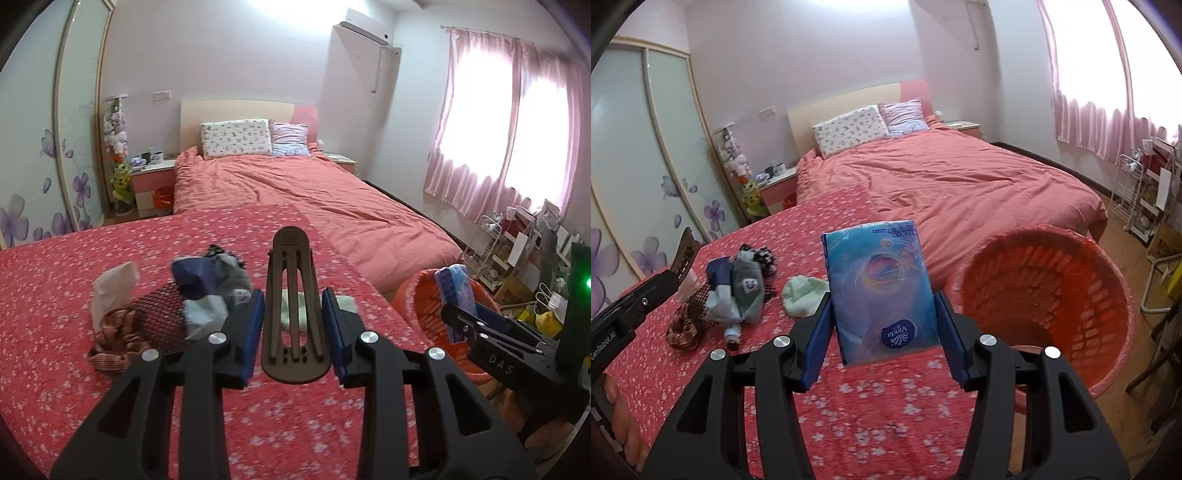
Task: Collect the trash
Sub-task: 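Carry both items over the basket and open both tools to drop them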
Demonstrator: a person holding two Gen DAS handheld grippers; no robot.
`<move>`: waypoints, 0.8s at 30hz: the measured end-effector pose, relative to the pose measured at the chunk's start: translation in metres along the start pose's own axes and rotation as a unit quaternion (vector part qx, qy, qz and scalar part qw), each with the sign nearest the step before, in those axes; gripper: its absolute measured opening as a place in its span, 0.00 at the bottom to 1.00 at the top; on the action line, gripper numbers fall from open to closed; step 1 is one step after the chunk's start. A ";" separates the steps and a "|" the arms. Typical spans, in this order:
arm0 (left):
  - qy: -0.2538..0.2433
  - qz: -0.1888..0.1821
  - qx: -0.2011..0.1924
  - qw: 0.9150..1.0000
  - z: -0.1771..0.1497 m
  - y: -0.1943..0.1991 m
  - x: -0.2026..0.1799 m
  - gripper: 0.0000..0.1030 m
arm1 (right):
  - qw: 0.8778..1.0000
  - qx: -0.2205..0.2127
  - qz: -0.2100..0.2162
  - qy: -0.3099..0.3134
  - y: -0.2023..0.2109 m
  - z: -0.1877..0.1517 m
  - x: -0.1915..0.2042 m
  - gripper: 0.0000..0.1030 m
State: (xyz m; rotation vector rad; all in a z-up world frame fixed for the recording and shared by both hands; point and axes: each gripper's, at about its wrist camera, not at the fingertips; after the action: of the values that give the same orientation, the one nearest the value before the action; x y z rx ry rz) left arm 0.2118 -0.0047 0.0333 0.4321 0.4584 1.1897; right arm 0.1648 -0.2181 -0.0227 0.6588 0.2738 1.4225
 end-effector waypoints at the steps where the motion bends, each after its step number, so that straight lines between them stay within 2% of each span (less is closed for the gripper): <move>1: -0.002 -0.005 0.000 1.000 0.001 -0.002 -0.005 0.31 | 1.000 -0.002 -0.004 -0.003 0.001 0.000 -0.004 0.52; 12: -0.028 -0.061 0.006 0.998 0.008 -0.027 -0.067 0.31 | 0.998 -0.029 -0.049 -0.037 0.016 0.008 -0.060 0.53; 24: -0.059 -0.135 0.031 0.989 0.000 -0.071 -0.151 0.31 | 0.991 -0.039 -0.096 -0.085 0.013 0.009 -0.119 0.52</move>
State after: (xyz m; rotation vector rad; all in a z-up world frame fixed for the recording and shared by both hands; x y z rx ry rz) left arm 0.2212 -0.1697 0.0115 0.4762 0.4369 0.8856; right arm 0.1409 -0.3354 -0.0325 0.6675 0.1430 1.1800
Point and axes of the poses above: each gripper's, at about its wrist camera, not at the fingertips, and y roughly against the way its jaws point, x to its left, z to its top, and after that the axes turned 1 degree about z, right-handed
